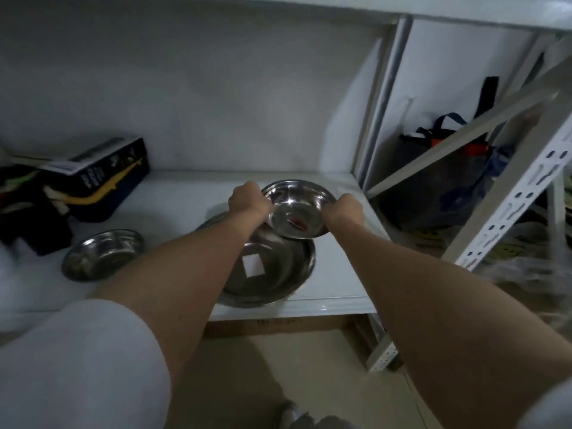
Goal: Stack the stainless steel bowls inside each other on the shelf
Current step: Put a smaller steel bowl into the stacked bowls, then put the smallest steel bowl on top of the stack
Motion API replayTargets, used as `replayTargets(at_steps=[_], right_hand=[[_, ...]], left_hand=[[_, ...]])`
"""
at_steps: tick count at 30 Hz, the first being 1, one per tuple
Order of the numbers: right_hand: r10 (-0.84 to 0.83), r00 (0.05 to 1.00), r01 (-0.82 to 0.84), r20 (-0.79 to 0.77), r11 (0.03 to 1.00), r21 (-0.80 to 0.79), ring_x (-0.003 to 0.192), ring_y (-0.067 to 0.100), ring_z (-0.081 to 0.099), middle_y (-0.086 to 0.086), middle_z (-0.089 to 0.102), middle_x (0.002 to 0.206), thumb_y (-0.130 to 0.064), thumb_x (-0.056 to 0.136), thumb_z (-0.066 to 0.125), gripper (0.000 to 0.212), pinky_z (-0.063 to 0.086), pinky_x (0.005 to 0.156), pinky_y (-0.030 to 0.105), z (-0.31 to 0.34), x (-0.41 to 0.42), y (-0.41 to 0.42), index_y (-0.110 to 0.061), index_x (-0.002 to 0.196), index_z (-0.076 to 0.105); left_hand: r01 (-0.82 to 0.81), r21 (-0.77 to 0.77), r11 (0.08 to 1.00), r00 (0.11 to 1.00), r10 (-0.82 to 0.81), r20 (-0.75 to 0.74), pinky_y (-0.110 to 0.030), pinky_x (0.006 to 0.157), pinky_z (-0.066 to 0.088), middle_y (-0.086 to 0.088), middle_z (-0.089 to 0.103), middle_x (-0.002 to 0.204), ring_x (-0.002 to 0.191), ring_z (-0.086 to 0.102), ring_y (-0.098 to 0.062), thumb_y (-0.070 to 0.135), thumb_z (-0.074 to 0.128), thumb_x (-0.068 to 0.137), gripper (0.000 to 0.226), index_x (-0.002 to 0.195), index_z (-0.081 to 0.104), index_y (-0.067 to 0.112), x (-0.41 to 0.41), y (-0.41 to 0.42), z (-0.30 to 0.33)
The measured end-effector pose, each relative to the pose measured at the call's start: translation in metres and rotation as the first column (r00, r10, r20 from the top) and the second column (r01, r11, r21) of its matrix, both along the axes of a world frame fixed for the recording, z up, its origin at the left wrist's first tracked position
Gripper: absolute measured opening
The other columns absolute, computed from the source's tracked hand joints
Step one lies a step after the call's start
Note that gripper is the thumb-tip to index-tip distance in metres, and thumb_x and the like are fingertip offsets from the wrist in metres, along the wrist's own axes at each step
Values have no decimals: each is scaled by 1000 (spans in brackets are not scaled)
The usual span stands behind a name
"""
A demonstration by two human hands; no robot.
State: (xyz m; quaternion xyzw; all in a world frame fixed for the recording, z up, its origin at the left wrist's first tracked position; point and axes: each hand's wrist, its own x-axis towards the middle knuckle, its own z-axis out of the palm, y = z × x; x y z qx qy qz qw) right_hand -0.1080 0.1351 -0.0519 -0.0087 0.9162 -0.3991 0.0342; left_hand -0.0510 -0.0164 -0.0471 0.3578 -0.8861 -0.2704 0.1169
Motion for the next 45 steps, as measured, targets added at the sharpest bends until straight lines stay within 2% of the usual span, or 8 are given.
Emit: replayTargets(at_steps=[3, 18, 23, 26, 31, 36, 41, 45], right_hand=[[4, 1000, -4, 18, 999, 34, 101, 34, 62, 17, 65, 111, -15, 83, 56, 24, 43, 70, 31, -9, 6, 5, -3, 103, 61], [85, 995, -99, 56, 938, 331, 87, 28, 56, 14, 63, 104, -8, 84, 58, 23, 44, 68, 31, -36, 8, 15, -4, 106, 61], [120, 993, -108, -3, 905, 412, 119, 34, 46, 17, 49, 128, -6, 87, 54, 40, 46, 90, 42, -28, 9, -3, -5, 126, 50], [188, 981, -155, -52, 913, 378, 120, 36, 45, 18, 49, 128, -7, 88, 51, 36, 45, 90, 43, -16, 13, -34, -3, 124, 51], [384, 920, -355, -76, 901, 249, 114, 39, 52, 21, 56, 118, -9, 83, 48, 22, 45, 84, 38, -14, 34, -114, -3, 103, 58], [530, 846, -520, -60, 845, 124, 117, 33, 53, 17, 56, 128, -16, 88, 49, 38, 43, 91, 33, -27, 66, -196, -4, 123, 56], [567, 823, -568, 40, 817, 100, 112, 32, 56, 15, 58, 125, -17, 88, 47, 36, 43, 79, 32, -52, 83, -242, -6, 122, 56], [522, 848, -530, 93, 837, 134, 110, 34, 55, 17, 58, 121, -15, 87, 47, 33, 48, 81, 39, -69, 83, -254, -5, 117, 57]], left_hand=[[42, 3, 999, 998, -42, 46, -30, 65, 48, -16, 69, 97, 82, 65, -31, 8, 58, 80, 6, 76, 61, 5, 4, -7, -11], [70, -73, 995, 988, -59, 142, -31, 68, 48, -16, 68, 102, 93, 66, -32, 5, 63, 79, 23, 101, 65, 4, 2, -3, -54], [95, -78, 992, 989, -86, 117, -30, 63, 45, -14, 67, 99, 83, 64, -30, 7, 61, 80, 11, 91, 62, 6, 5, -8, -46], [76, -88, 993, 994, -68, 90, -31, 59, 47, -15, 69, 93, 73, 61, -28, 8, 57, 82, 5, 80, 62, 6, 16, -30, -32], [-37, -113, 993, 996, 46, 73, -32, 64, 44, -20, 68, 99, 86, 64, -32, 8, 56, 83, 14, 91, 63, -1, 61, -99, -23], [-173, -135, 976, 967, 194, 164, -38, 78, 46, -19, 59, 118, 107, 56, -35, 19, 49, 90, 31, 116, 55, 3, 111, -167, -38], [-250, -84, 965, 942, 263, 208, -33, 74, 41, -18, 57, 119, 109, 55, -34, 21, 49, 90, 33, 119, 52, 4, 132, -196, -64], [-281, -37, 959, 935, 283, 215, -31, 69, 40, -19, 63, 113, 105, 60, -33, 13, 49, 90, 28, 114, 54, 0, 131, -202, -78]])
